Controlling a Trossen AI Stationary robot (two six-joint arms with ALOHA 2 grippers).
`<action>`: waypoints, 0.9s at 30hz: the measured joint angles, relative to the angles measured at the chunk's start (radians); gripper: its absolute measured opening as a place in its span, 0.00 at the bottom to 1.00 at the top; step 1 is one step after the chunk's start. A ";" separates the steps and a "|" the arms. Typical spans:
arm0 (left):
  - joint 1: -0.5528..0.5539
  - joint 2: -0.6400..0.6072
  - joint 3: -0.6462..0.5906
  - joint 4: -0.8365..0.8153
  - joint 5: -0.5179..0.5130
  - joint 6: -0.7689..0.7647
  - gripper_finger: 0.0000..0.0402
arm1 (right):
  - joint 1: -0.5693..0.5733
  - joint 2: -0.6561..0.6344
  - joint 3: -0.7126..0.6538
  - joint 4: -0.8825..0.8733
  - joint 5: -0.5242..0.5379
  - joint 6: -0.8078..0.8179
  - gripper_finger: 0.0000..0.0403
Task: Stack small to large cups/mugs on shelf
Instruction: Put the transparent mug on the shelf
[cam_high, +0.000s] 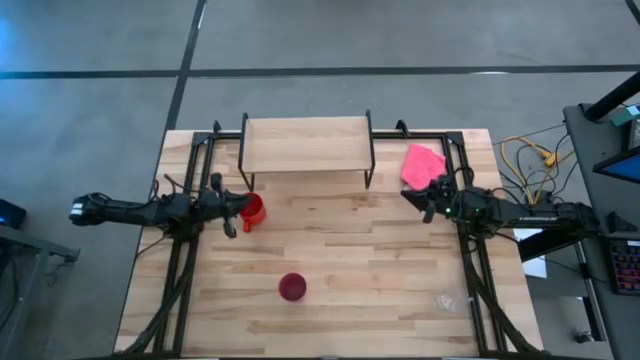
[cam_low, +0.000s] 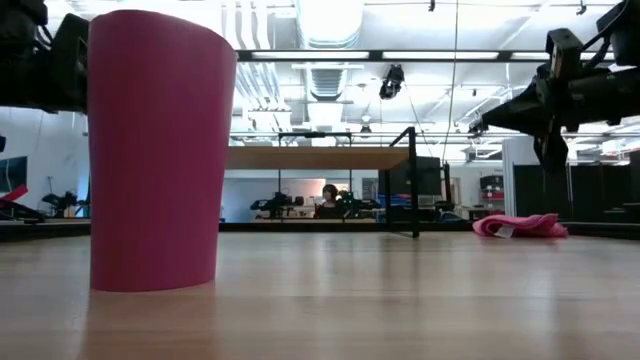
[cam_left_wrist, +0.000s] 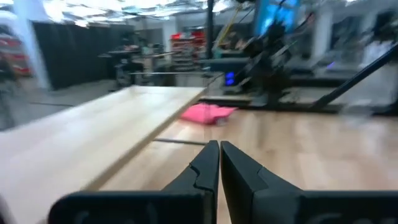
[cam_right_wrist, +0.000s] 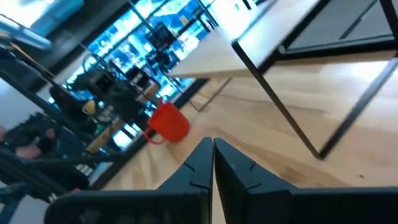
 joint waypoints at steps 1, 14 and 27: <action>0.000 0.003 0.000 -0.001 -0.008 0.014 0.00 | 0.000 0.000 0.000 0.011 0.000 0.000 0.02; 0.000 0.036 0.000 0.003 -0.060 0.375 0.00 | 0.000 0.000 0.000 0.069 0.000 0.044 0.02; 0.000 0.030 0.000 0.250 -0.060 -0.158 0.00 | 0.000 0.000 0.000 0.070 0.000 0.053 0.02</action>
